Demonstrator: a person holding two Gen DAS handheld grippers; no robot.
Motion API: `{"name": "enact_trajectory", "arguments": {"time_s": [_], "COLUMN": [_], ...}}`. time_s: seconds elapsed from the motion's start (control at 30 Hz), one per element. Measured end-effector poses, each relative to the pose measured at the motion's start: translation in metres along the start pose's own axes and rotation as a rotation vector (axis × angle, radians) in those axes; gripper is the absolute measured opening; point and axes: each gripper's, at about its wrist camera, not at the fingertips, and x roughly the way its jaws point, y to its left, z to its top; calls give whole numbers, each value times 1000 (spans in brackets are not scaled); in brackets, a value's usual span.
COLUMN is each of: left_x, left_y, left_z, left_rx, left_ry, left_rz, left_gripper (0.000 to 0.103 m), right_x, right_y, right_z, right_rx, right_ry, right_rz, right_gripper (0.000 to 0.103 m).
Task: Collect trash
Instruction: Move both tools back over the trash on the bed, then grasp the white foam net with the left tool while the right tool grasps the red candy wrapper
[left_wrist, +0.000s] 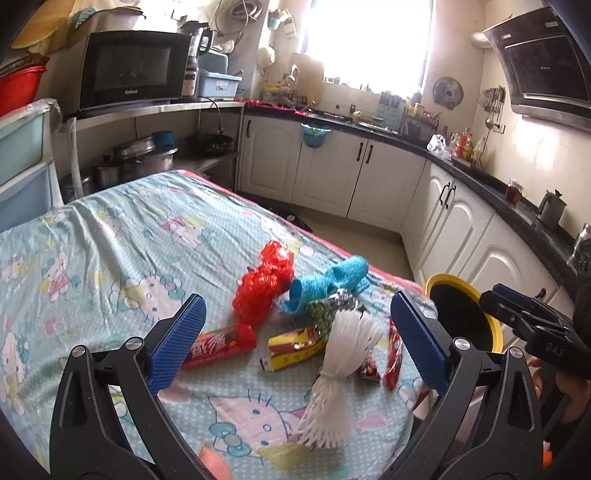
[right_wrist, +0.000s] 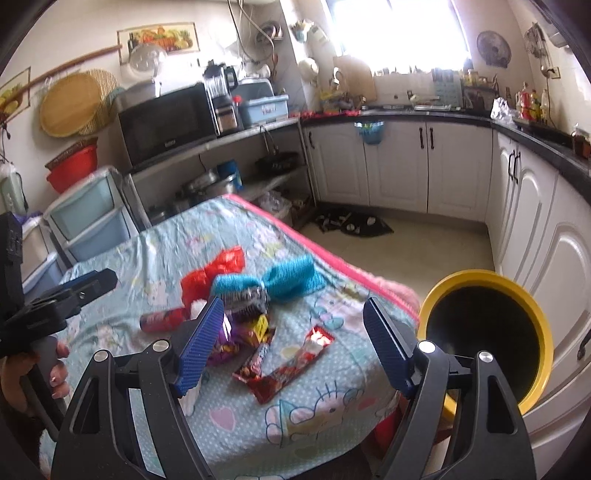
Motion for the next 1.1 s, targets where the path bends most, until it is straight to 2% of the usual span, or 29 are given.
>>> {"name": "enact_trajectory", "arguments": {"time_s": [0.2, 0.33, 0.47, 0.6, 0.93, 1.03, 1.1], "left_x": [14, 28, 47, 62, 83, 87, 89], "left_y": [3, 2, -1, -10, -10, -8, -7], "left_z": [-18, -29, -41, -52, -62, -64, -64], "left_rx": [3, -4, -18, 9, 8, 7, 5], "left_ry": [57, 113, 187, 238, 291, 304, 312], "left_rz": [-24, -62, -113, -137, -128, -128, -130], "left_gripper": [92, 92, 82, 72, 57, 50, 40], "right_x": [27, 42, 61, 77, 110, 118, 122], "right_y": [2, 1, -2, -5, -9, -13, -16], "right_z": [-16, -24, -31, -39, -45, -46, -46], "right_rx": [6, 15, 42, 72, 149, 162, 170], "right_ry": [88, 146, 214, 271, 351, 368, 378], "right_rz": [-4, 2, 6, 14, 20, 16, 9], "right_gripper": [75, 67, 61, 54, 39, 33, 27]}}
